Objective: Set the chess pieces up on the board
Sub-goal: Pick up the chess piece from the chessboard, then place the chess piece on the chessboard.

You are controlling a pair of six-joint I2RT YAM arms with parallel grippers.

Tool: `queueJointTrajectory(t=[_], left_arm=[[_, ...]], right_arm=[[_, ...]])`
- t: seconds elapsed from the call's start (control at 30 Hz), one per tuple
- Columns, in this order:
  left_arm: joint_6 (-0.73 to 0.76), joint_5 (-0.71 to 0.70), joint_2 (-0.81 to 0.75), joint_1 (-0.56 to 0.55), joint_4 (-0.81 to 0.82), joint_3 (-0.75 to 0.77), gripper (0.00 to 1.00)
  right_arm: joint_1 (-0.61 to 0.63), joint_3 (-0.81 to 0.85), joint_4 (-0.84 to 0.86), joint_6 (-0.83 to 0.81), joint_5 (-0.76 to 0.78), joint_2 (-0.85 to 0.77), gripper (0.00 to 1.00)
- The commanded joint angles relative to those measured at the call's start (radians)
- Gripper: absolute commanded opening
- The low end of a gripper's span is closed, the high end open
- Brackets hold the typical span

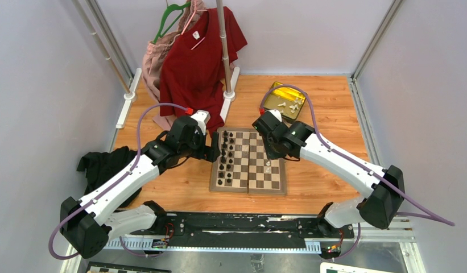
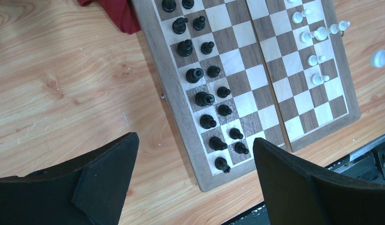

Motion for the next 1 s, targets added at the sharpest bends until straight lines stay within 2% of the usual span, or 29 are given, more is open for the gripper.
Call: queueJointTrajectory(t=[0.0,0.4,0.97], left_arm=[[0.007,-0.014,-0.001,0.000,0.000,0.029,0.98],[-0.002,-0.013,0.007,-0.001,0.008,0.020,0.98],[0.010,-0.014,0.031,0.000,0.011,0.023,0.98]], right_arm=[[-0.037,-0.053,-0.046,0.033,0.037,-0.025,0.00],[-0.117,-0.148,0.023,0.017,-0.030,0.012,0.00],[-0.153,-0.131,0.125,-0.044,-0.069,0.152,0.00]])
